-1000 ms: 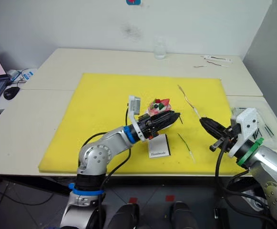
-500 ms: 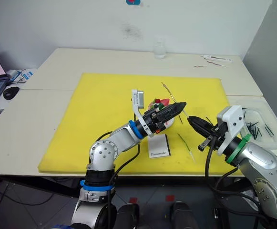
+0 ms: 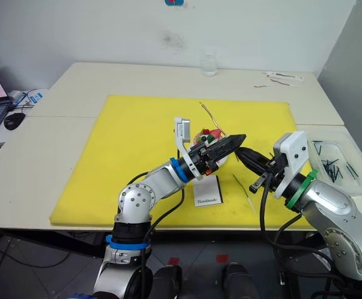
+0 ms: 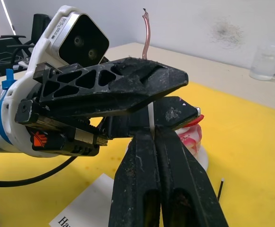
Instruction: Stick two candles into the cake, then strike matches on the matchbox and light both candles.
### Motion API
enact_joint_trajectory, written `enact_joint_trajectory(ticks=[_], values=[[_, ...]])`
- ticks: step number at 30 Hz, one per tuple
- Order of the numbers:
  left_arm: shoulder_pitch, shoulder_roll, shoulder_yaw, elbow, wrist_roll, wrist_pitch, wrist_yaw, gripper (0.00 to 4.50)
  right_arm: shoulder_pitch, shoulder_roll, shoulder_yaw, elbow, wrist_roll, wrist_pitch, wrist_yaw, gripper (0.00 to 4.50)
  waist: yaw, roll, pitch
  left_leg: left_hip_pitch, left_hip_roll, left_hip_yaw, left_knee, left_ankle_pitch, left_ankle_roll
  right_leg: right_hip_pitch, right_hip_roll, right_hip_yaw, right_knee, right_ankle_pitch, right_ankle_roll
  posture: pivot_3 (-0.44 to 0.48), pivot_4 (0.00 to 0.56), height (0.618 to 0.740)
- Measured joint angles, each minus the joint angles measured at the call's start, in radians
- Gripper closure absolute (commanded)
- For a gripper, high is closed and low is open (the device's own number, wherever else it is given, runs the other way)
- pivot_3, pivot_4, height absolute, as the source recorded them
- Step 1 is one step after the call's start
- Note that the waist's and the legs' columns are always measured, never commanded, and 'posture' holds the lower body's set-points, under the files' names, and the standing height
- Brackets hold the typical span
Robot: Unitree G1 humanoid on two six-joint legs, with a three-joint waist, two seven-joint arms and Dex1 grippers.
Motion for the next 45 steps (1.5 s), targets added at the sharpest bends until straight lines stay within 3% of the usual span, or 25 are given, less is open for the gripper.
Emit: enact_joint_trajectory(ticks=[18, 27, 34, 37, 41, 45], values=[[0.002, -0.02, 0.032, -0.001, -0.055, -0.005, 0.024, 1.84, 0.029, -0.01, -0.015, 0.0, 0.007, 0.001, 0.01, 4.5, 0.0, 0.0, 0.0, -0.001, 0.0, -0.001, 0.0, 0.0, 0.0, -0.001, 0.0, -0.001, -0.001, 0.0, 0.0, 0.0, 0.15, 0.74], [0.01, -0.011, 0.01, -0.004, -0.055, -0.009, 0.023, 4.49, 0.045, -0.01, -0.021, -0.003, 0.005, -0.019, 0.022, 4.5, -0.001, 0.0, 0.0, -0.001, 0.0, 0.0, 0.0, 0.0, 0.0, -0.001, 0.0, -0.001, -0.001, 0.0, 0.0, 0.0, 0.15, 0.74], [0.015, -0.011, 0.012, -0.004, -0.055, -0.009, 0.024, 4.49, 0.044, -0.016, -0.013, -0.007, -0.003, -0.018, 0.025, 4.5, 0.0, 0.0, 0.0, -0.002, 0.0, -0.001, 0.0, 0.0, 0.0, -0.001, 0.0, -0.001, -0.002, 0.0, 0.0, 0.0, 0.15, 0.74], [0.009, -0.001, 0.015, -0.004, -0.053, -0.012, 0.03, 4.5, 0.033, -0.025, 0.015, -0.007, -0.021, -0.016, 0.022, 3.55, 0.0, 0.0, 0.0, -0.003, 0.0, -0.001, 0.0, 0.0, 0.0, -0.002, 0.0, -0.001, -0.003, 0.0, 0.0, 0.0, 0.15, 0.74], [-0.052, 0.082, 0.06, 0.008, -0.039, -0.034, 0.041, 4.5, -0.009, -0.042, 0.05, -0.006, -0.082, -0.01, -0.004, 2.09, -0.001, 0.0, 0.0, -0.005, 0.0, -0.002, 0.0, 0.0, 0.0, -0.004, 0.001, -0.001, -0.002, 0.0, 0.0, 0.0, 0.15, 0.74], [-0.141, 0.28, 0.139, 0.05, 0.013, -0.084, 0.016, 4.5, -0.126, -0.019, 0.141, 0.043, -0.171, 0.036, -0.076, 0.66, -0.015, 0.0, 0.0, -0.005, 0.001, -0.002, -0.001, 0.0, 0.0, -0.005, 0.002, -0.001, -0.001, 0.0, 0.0, 0.0, 0.15, 0.74]])
